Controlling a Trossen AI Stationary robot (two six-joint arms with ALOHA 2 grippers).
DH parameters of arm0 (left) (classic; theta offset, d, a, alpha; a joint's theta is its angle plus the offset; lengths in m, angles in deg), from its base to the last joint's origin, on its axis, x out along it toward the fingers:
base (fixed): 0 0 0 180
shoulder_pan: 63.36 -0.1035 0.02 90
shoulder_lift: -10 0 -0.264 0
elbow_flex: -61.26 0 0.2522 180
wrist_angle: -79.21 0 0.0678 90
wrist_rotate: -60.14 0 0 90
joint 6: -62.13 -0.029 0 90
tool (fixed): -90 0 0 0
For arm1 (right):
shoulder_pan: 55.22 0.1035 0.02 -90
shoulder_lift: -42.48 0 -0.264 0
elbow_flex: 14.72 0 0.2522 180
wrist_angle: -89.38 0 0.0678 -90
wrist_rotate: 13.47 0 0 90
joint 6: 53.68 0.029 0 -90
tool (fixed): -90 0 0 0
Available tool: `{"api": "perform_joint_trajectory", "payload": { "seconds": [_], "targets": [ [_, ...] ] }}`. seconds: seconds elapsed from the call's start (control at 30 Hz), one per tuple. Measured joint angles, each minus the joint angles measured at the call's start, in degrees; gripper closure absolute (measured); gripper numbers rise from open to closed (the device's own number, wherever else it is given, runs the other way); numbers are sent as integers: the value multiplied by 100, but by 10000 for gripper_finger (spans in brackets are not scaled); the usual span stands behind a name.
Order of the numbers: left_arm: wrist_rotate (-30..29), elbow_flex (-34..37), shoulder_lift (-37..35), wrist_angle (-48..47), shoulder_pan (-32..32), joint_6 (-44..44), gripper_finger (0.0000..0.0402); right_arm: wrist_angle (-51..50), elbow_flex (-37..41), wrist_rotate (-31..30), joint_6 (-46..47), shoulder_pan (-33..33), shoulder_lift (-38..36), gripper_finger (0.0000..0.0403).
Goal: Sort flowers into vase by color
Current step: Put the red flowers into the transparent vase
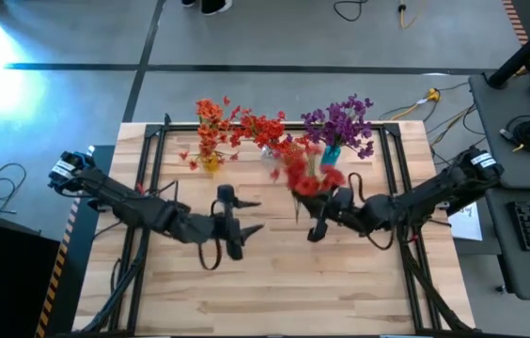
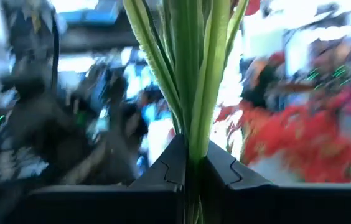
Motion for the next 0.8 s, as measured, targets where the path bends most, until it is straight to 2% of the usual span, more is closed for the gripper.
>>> {"api": "perform_joint_trajectory", "payload": {
  "seconds": [0.17, 0.47, 0.63, 0.8],
  "targets": [
    [65, 267, -9, -16, -308, 365, 144, 891, -371, -141, -846, -274, -9, 390],
    [-541, 726, -221, 20, -429, 407, 144, 872, -1389, 318, -1886, -1191, -9, 390],
    [-606, 774, -578, -108, -540, 386, 144, 790, -1951, 533, -2067, -1919, 66, 390],
    [-1247, 774, -848, -121, -625, 166, 144, 781, -2223, 1158, -1725, -2733, 345, 390]
  ]
}}
